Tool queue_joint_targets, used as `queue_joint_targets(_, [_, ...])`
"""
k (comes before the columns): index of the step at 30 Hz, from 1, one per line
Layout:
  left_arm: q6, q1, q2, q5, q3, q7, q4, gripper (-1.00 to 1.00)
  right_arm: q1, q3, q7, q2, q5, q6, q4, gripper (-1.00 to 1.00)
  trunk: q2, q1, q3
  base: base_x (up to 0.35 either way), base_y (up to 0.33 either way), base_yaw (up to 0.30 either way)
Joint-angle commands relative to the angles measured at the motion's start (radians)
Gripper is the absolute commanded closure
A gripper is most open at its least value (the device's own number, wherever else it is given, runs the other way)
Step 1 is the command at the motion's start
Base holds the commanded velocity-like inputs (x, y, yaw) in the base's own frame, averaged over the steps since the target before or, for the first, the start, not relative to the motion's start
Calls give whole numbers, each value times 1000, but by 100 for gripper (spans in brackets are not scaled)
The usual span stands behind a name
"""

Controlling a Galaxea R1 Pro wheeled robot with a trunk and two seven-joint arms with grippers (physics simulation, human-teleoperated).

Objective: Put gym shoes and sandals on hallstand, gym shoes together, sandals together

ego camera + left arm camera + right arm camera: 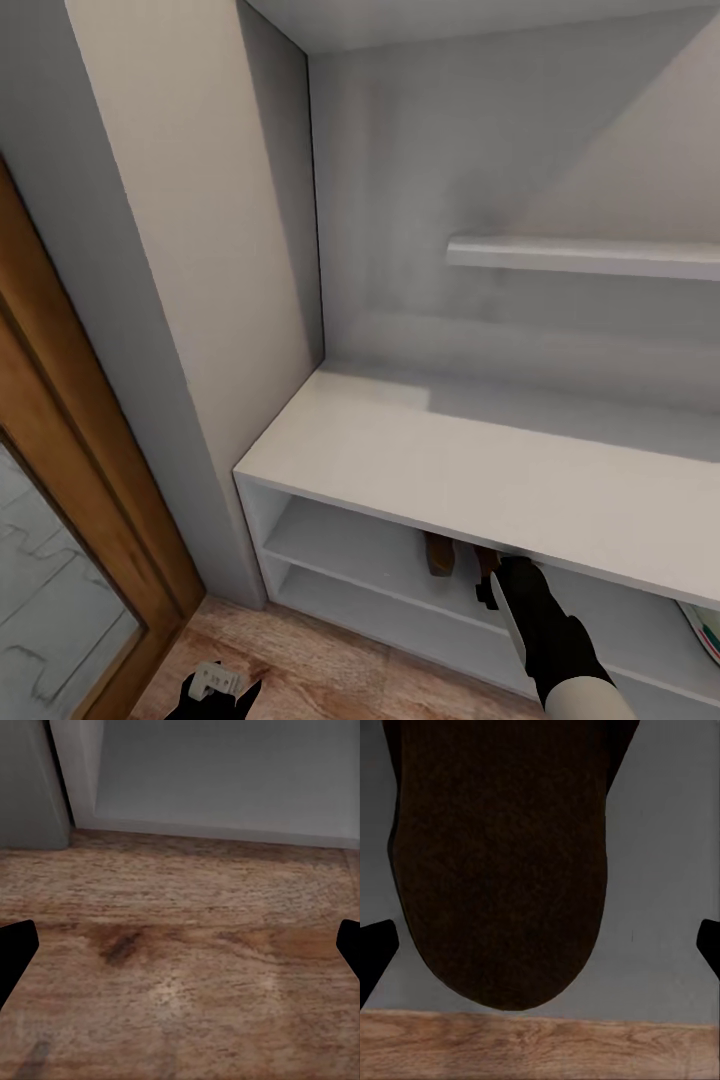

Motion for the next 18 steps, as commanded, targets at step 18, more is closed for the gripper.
queue_joint_targets(18, [-2,-1,0,10,-8,-4,1,-100,-1,-3,5,1,9,5,-1,-100,0,0,-1,0,0,0])
